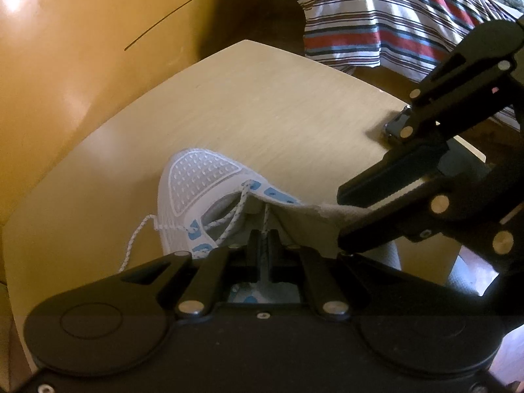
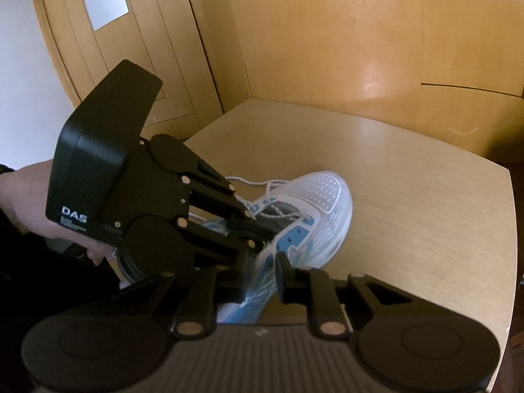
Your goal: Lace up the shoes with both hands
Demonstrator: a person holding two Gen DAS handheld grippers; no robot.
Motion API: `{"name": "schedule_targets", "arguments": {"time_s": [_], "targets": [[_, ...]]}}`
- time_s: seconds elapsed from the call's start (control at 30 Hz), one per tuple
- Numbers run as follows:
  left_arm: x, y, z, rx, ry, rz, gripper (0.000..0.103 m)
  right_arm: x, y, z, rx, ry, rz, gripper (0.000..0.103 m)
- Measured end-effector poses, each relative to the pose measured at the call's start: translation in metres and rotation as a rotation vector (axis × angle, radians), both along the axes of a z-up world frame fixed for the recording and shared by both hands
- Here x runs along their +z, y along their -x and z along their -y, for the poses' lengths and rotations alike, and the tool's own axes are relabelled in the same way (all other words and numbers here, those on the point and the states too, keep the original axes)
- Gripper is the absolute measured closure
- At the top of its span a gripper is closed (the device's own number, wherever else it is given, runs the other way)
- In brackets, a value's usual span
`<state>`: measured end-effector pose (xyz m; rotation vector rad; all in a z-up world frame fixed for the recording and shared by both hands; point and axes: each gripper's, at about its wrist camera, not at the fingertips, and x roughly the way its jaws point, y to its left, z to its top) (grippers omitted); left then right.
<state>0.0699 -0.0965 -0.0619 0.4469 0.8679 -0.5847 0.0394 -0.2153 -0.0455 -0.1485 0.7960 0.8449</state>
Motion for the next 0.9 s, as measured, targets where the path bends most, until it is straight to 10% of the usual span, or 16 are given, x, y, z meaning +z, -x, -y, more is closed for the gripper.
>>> {"name": "schedule_targets", "arguments": {"time_s": [0.9], "targets": [[0.005,0.009,0.001,-0.009,-0.03,0.072,0.102,0.008,-0.014,0.027,-0.071,-0.056,-0.055,0.084]]}}
